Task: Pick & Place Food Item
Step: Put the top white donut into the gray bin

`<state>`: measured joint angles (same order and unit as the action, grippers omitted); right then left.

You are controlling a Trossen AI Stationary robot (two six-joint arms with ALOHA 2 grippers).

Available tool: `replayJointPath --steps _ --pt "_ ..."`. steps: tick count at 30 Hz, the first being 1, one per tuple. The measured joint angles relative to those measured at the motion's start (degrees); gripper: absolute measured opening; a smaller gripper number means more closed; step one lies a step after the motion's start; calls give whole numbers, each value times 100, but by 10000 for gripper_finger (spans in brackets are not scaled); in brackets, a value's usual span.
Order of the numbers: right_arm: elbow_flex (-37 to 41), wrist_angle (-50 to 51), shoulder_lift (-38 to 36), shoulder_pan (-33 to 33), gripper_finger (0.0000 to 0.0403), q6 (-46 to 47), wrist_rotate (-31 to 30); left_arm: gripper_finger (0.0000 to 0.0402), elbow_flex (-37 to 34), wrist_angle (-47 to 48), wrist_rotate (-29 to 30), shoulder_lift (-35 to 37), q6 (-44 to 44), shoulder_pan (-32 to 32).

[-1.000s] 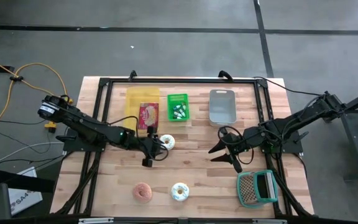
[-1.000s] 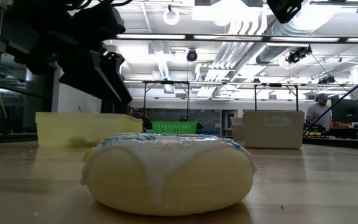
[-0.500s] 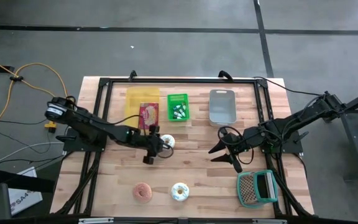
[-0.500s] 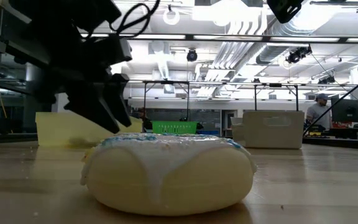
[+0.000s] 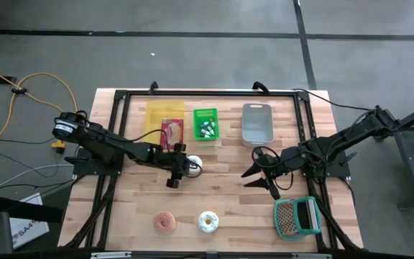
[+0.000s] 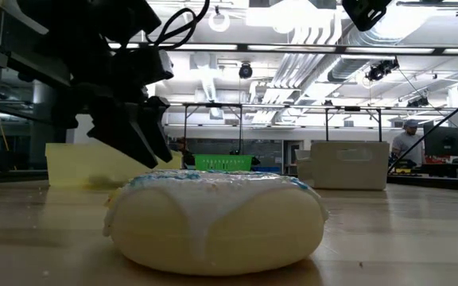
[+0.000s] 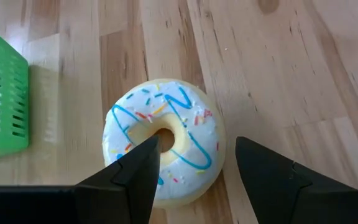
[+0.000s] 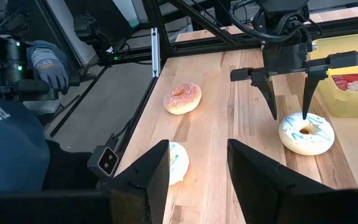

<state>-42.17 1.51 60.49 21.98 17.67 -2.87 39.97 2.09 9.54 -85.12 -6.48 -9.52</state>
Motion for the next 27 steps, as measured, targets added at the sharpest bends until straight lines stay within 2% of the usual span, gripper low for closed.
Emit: replayJointPath --steps 6,15,27 --pt "0 16 -2 0 148 0 -1 200 0 -66 -40 -9 -173 13" --pt "0 63 0 0 148 35 -2 200 5 -458 -178 -590 -434 13" --pt "0 68 0 0 148 46 -2 194 4 -501 -44 -662 -419 13"
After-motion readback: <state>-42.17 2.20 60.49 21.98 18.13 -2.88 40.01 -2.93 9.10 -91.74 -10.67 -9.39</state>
